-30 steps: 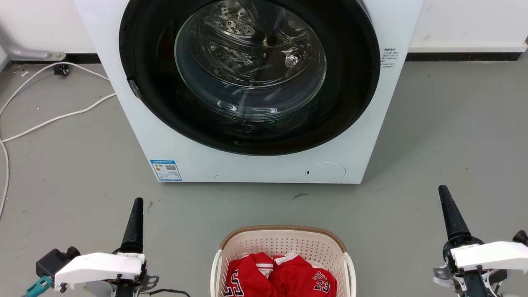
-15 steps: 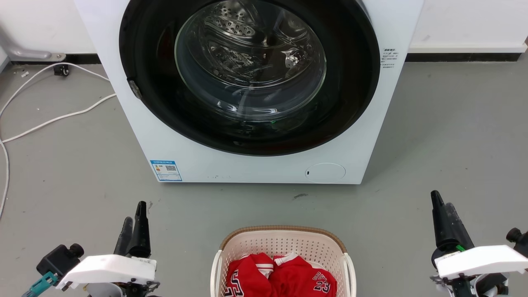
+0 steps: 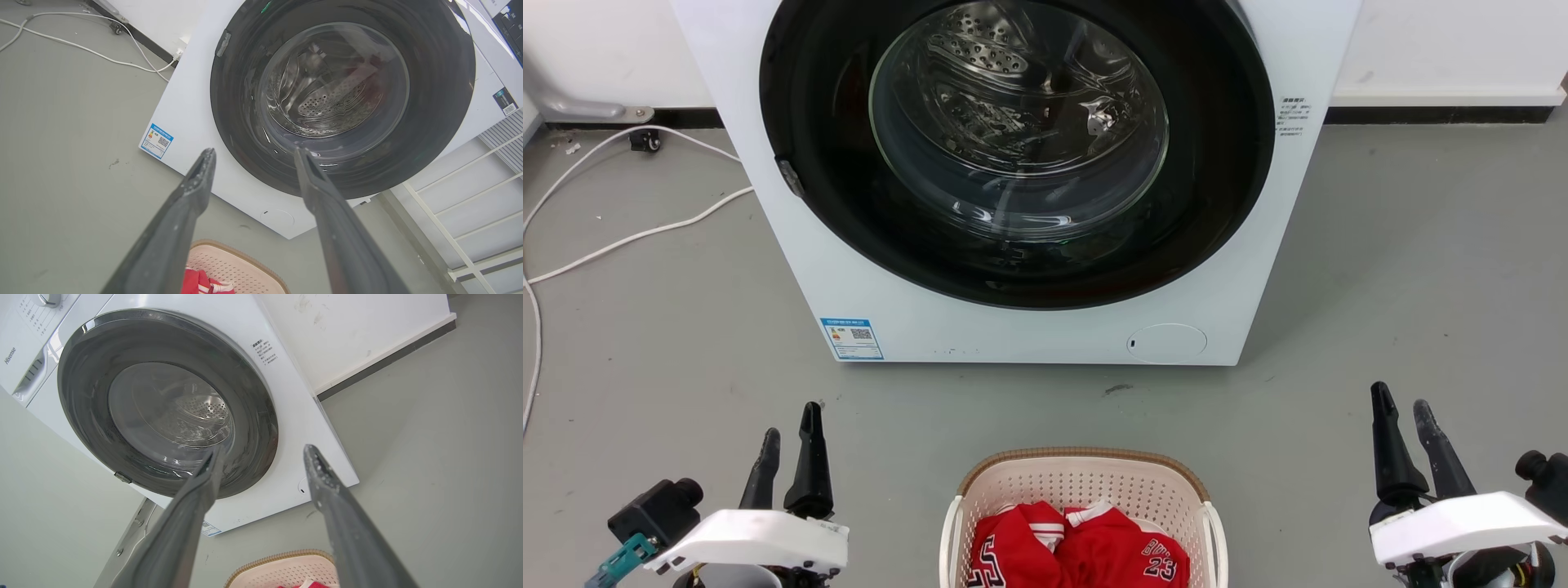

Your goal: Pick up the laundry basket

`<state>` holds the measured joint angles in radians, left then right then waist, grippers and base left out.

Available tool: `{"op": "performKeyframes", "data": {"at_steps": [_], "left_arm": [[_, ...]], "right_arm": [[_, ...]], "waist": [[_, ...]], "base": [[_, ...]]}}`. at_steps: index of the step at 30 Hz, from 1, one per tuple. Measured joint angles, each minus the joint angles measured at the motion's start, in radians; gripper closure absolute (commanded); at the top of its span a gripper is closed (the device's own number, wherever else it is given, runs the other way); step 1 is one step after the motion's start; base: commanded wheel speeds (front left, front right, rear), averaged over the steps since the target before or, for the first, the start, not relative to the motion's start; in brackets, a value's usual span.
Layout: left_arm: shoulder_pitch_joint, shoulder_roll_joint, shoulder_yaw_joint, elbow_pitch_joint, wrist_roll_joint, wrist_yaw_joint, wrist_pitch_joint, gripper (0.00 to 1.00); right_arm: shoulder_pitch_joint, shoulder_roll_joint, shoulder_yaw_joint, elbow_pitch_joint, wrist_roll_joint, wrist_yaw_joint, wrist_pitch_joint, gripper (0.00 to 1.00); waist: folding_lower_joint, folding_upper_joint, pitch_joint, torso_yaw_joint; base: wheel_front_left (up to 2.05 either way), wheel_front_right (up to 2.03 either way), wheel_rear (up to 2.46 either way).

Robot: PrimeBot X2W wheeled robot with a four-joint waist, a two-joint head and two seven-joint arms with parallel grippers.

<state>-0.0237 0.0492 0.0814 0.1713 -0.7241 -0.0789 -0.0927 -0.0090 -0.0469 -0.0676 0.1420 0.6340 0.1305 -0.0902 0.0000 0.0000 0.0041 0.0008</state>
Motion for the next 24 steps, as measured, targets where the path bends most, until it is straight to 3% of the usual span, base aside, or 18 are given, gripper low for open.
{"op": "performKeyframes", "data": {"at_steps": [24], "left_arm": [[0.023, 0.011, -0.019, -0.005, 0.282, 0.000, -0.066, 0.00]], "right_arm": [[0.031, 0.000, 0.010, -0.019, -0.304, 0.000, -0.068, 0.00]], "waist": [[0.0000, 0.0000, -0.003, 0.002]], "base": [[0.00, 0.00, 0.00]]}}
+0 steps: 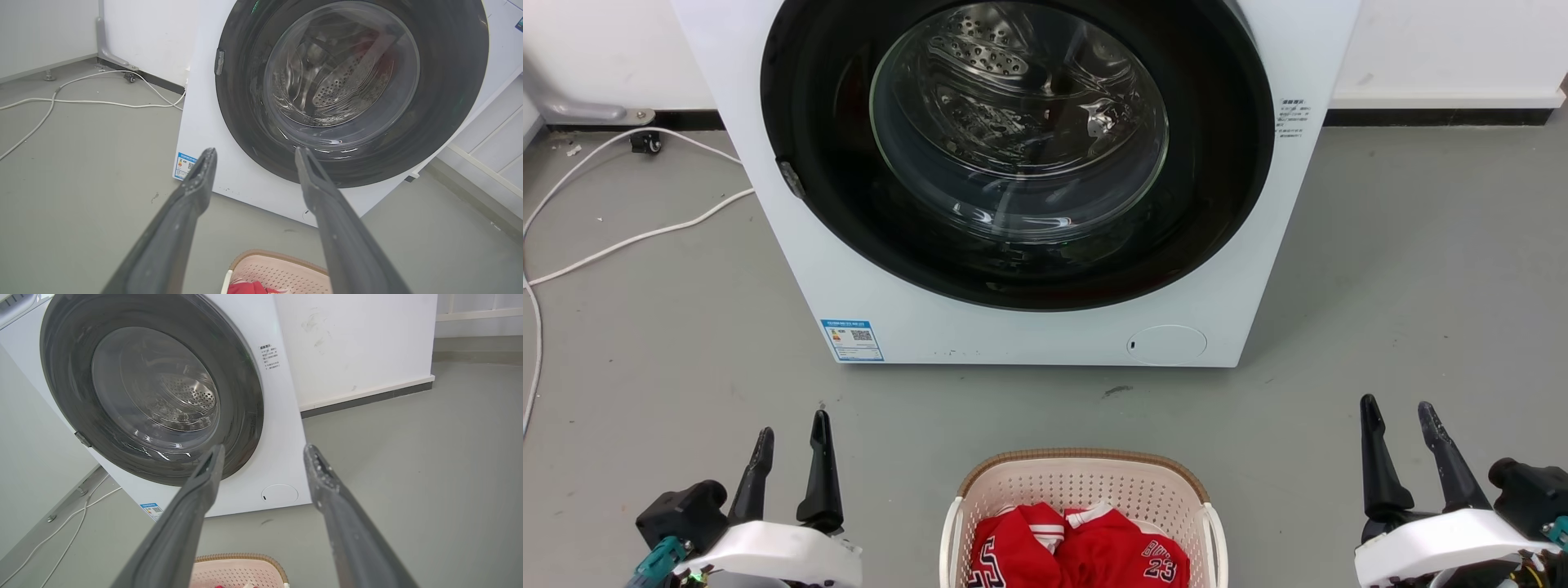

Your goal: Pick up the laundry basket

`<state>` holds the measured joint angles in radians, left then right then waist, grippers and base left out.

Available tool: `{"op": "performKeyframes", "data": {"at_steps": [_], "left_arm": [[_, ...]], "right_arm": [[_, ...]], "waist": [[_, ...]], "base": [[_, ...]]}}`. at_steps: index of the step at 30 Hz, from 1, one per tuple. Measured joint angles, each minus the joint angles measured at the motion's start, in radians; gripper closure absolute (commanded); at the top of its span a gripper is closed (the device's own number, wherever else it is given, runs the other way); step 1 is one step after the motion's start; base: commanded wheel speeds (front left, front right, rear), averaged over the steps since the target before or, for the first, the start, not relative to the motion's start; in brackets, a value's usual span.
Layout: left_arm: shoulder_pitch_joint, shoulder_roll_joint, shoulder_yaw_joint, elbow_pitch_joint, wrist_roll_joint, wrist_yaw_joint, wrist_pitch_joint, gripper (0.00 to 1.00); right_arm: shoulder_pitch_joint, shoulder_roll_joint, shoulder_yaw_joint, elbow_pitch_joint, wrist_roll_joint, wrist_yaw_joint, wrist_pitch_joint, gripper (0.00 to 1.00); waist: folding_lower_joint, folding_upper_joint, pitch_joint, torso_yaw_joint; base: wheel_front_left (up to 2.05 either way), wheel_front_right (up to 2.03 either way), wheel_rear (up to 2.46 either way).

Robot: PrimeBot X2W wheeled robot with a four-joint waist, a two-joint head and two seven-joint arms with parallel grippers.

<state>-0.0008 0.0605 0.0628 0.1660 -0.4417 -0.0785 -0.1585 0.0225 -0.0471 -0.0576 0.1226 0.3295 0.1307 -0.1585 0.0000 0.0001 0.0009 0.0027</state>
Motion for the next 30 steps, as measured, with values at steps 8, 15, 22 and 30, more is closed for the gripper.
{"op": "performKeyframes", "data": {"at_steps": [8, 15, 22, 30], "left_arm": [[0.013, 0.004, -0.005, 0.002, 0.097, 0.001, -0.024, 0.00], [0.014, 0.005, -0.005, 0.003, 0.158, 0.003, -0.039, 0.00], [0.019, 0.004, -0.002, 0.002, 0.217, 0.004, -0.056, 0.00], [0.026, 0.004, 0.005, 0.002, 0.280, 0.005, -0.071, 0.00]], "right_arm": [[0.005, 0.000, -0.001, -0.011, -0.112, 0.000, -0.026, 0.00], [0.015, 0.000, 0.001, -0.018, -0.182, 0.000, -0.039, 0.00], [0.020, 0.000, 0.003, -0.025, -0.246, 0.000, -0.054, 0.00], [0.026, -0.001, 0.002, -0.028, -0.311, 0.000, -0.070, 0.00]], "waist": [[0.0000, 0.0000, 0.000, 0.000], [0.0000, 0.0000, 0.001, 0.000], [0.0000, 0.0000, 0.000, 0.001], [0.0000, 0.0000, -0.002, 0.000]], "base": [[0.00, 0.00, 0.00], [0.00, 0.00, 0.00], [0.00, 0.00, 0.00], [0.00, 0.00, 0.00]]}}
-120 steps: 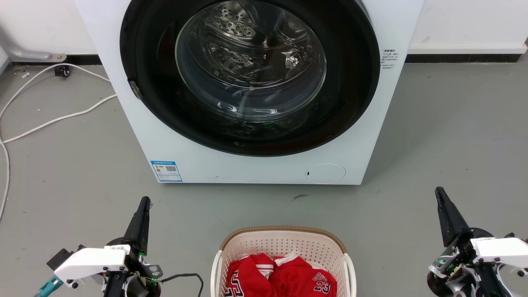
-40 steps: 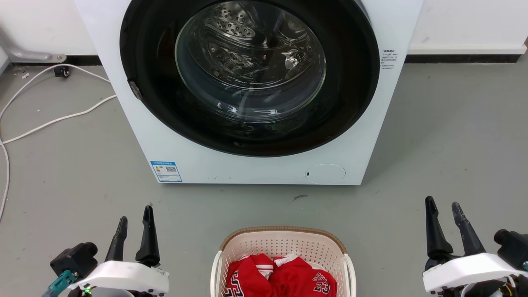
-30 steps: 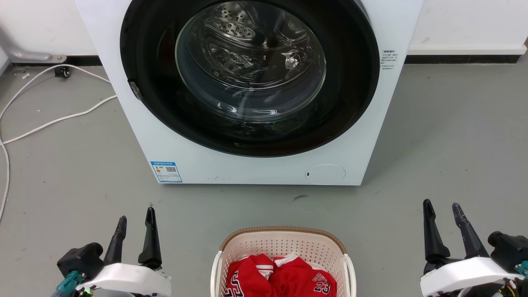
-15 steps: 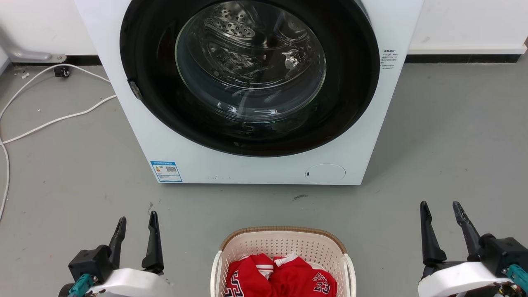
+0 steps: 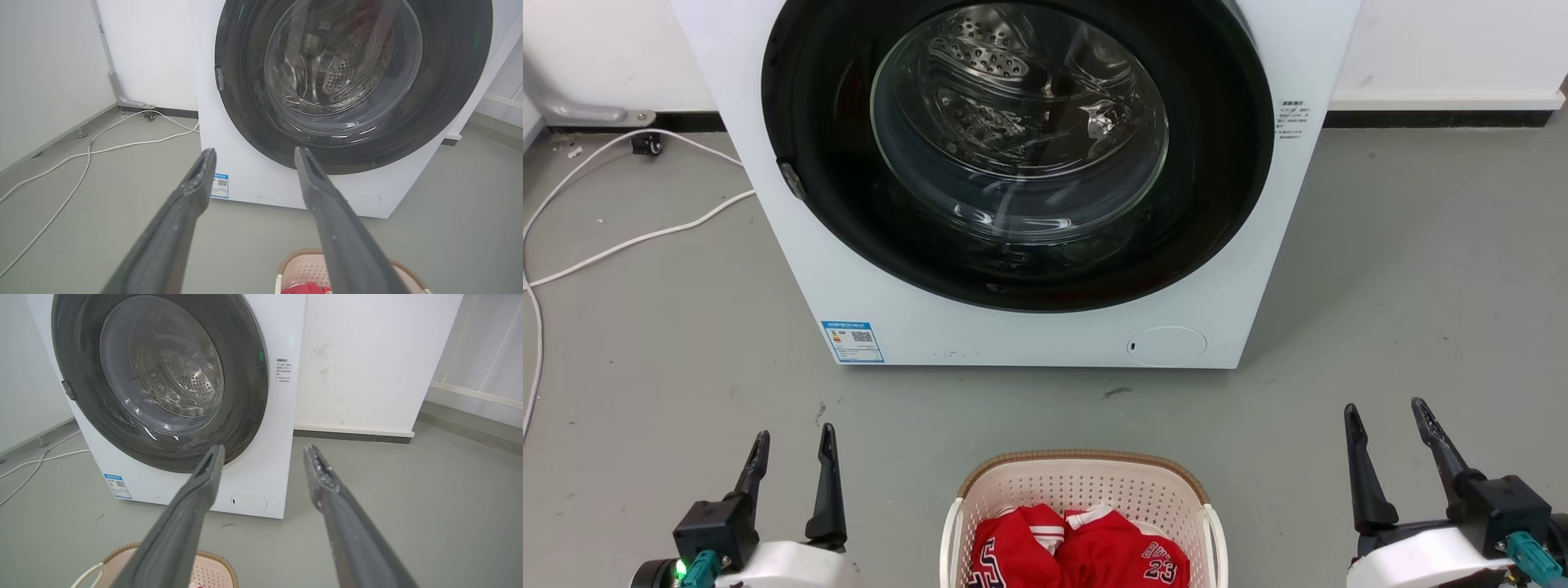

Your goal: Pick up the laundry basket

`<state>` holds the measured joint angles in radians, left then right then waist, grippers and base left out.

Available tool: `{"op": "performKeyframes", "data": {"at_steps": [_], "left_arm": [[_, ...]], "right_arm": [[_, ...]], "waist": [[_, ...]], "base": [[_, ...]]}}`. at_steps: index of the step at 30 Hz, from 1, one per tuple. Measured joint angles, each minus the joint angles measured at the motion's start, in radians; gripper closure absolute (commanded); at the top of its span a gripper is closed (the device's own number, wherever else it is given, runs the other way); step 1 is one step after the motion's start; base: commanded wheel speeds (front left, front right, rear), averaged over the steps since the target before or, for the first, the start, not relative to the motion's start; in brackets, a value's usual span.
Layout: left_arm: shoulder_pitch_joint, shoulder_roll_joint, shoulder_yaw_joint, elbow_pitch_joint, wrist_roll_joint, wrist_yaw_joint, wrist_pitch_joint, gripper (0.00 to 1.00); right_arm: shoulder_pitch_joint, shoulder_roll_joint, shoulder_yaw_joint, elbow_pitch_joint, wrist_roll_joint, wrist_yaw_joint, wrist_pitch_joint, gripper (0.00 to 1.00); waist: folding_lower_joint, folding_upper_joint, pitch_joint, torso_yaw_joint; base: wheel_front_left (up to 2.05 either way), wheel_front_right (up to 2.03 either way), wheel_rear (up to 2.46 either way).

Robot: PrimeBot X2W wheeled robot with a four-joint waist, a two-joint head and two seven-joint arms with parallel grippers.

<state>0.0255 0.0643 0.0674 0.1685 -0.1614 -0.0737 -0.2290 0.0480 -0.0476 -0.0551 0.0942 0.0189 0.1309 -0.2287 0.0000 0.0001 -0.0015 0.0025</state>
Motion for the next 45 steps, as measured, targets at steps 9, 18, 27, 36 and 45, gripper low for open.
{"op": "performKeyframes", "data": {"at_steps": [9, 18, 27, 36, 45], "left_arm": [[0.008, -0.003, 0.005, 0.000, 0.064, -0.005, -0.017, 0.00], [0.021, -0.009, 0.019, 0.000, 0.130, -0.012, -0.034, 0.00], [0.023, -0.011, 0.024, 0.000, 0.131, -0.016, -0.034, 0.00], [0.023, -0.012, 0.029, 0.000, 0.132, -0.022, -0.034, 0.00], [0.018, -0.013, 0.030, 0.014, 0.119, -0.027, -0.034, 0.00]], "right_arm": [[0.007, 0.000, -0.012, -0.011, -0.033, 0.000, -0.018, 0.00], [0.016, -0.001, -0.025, -0.006, -0.026, 0.000, -0.035, 0.00], [0.017, -0.001, -0.028, 0.003, -0.009, 0.000, -0.035, 0.00], [0.017, -0.001, -0.026, 0.006, -0.009, 0.000, -0.035, 0.00], [0.015, -0.001, -0.012, 0.008, -0.013, 0.000, -0.035, 0.00]], "waist": [[0.0001, 0.0000, -0.004, 0.000], [0.0000, 0.0000, -0.012, 0.003], [0.0000, 0.0000, -0.008, 0.003], [0.0000, 0.0000, -0.005, 0.002], [0.0000, 0.0000, 0.009, -0.002]], "base": [[0.00, 0.00, 0.00], [0.00, 0.00, 0.00], [0.00, 0.00, 0.00], [0.00, 0.00, 0.00], [0.00, 0.00, 0.00]]}}
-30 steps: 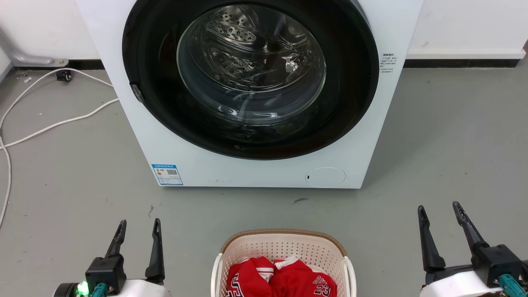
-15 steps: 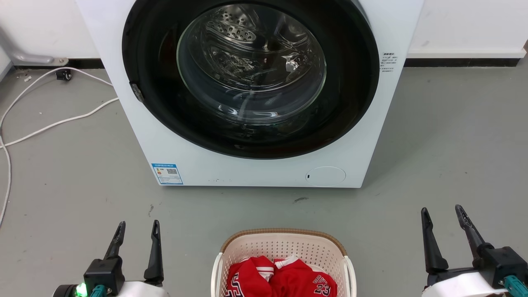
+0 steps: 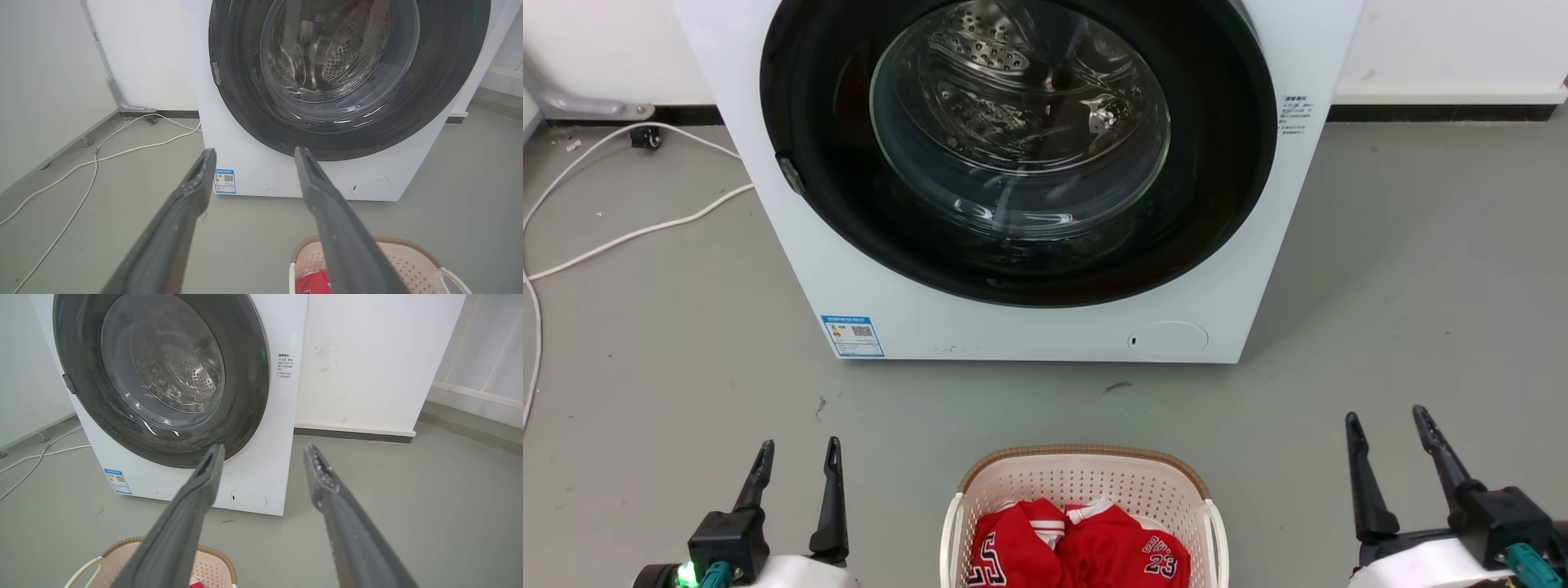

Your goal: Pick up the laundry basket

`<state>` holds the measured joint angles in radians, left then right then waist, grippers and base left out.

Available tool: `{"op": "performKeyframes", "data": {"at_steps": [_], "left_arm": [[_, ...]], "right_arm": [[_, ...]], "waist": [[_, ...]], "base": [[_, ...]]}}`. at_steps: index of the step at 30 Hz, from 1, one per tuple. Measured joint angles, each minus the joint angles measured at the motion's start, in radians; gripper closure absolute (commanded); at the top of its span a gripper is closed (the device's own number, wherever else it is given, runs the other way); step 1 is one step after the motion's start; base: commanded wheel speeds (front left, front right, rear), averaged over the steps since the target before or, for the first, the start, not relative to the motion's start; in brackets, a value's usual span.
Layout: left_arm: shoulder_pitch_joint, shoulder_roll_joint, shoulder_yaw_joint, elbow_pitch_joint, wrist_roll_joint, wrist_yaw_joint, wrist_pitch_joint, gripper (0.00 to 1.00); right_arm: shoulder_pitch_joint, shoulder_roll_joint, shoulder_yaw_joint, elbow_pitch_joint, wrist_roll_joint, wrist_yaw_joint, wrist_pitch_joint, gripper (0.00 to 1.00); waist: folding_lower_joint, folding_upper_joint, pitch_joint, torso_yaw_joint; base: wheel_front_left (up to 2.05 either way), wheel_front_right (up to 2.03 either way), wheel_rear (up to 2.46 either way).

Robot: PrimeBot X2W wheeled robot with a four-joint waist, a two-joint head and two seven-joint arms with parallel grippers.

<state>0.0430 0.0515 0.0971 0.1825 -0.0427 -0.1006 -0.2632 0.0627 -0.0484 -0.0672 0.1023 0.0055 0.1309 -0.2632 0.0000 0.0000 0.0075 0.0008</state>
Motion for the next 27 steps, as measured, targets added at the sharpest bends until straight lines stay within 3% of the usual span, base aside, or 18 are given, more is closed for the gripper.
{"op": "performKeyframes", "data": {"at_steps": [6, 16, 20, 27], "left_arm": [[-0.055, 0.000, -0.015, 0.092, -0.013, -0.014, 0.000, 0.00], [-0.262, 0.045, -0.069, 0.367, -0.013, -0.027, 0.000, 0.00], [-0.351, 0.057, -0.092, 0.500, -0.045, -0.028, 0.000, 0.00], [-0.507, 0.090, -0.216, 0.716, -0.162, -0.029, 0.001, 0.00]], "right_arm": [[-0.047, 0.000, 0.025, 0.065, -0.049, 0.000, 0.000, 0.00], [-0.243, 0.000, 0.087, 0.338, -0.105, 0.000, 0.000, 0.00], [-0.319, -0.001, 0.107, 0.470, -0.113, 0.000, 0.000, 0.00], [-0.460, -0.001, 0.151, 0.678, -0.130, 0.000, 0.000, 0.00]], "waist": [[0.0000, 0.0000, 0.032, -0.007], [0.0001, 0.0000, 0.169, -0.022], [0.0002, 0.0000, 0.232, -0.032], [0.0002, 0.0000, 0.344, -0.050]], "base": [[0.00, 0.00, 0.00], [0.00, 0.00, 0.00], [0.00, 0.00, 0.00], [0.00, 0.00, 0.00]]}}
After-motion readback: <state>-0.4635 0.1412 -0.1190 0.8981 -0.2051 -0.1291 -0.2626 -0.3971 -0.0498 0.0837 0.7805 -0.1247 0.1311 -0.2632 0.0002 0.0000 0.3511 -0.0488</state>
